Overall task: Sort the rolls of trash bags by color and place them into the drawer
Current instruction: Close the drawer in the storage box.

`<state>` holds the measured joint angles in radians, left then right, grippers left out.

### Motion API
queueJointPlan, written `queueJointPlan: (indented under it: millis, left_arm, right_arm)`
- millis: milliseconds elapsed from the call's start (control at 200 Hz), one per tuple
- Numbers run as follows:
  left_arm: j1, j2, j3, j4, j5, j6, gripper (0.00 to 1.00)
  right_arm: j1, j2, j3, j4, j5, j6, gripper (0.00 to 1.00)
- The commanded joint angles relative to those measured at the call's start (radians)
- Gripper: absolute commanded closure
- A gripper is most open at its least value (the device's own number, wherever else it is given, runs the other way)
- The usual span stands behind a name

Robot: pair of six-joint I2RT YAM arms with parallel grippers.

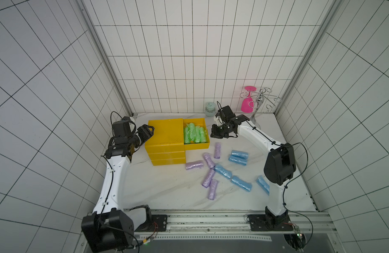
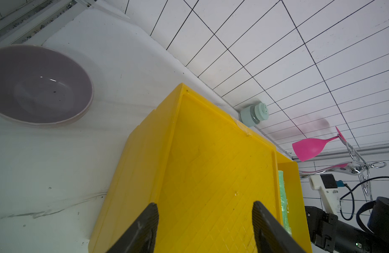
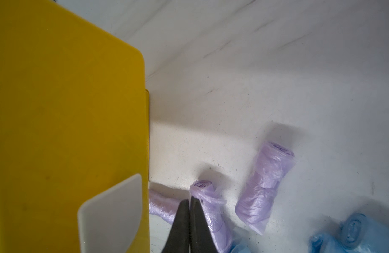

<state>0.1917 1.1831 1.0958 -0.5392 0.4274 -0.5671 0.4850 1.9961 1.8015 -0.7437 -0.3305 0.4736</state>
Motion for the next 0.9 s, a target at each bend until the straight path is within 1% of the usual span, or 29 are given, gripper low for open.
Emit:
queueJointPlan:
  millis: [0, 465, 894]
  left_arm:
    - [0.003, 0.025, 0.012, 0.011, 0.012, 0.016, 0.32]
    - [0.003, 0.075, 0.018, 0.031, 0.078, 0.012, 0.33]
    - [-0.006, 0.098, 0.022, 0.038, 0.107, 0.010, 0.33]
  right_arm:
    - [0.018, 0.036, 0.088, 0.006, -0.032, 0.007, 0.94]
    - [0.123, 0.131, 0.225, -0.010, -0.066, 0.026, 0.93]
    - [0.227, 0.264, 0.456, -0.061, -0.106, 0.055, 0.93]
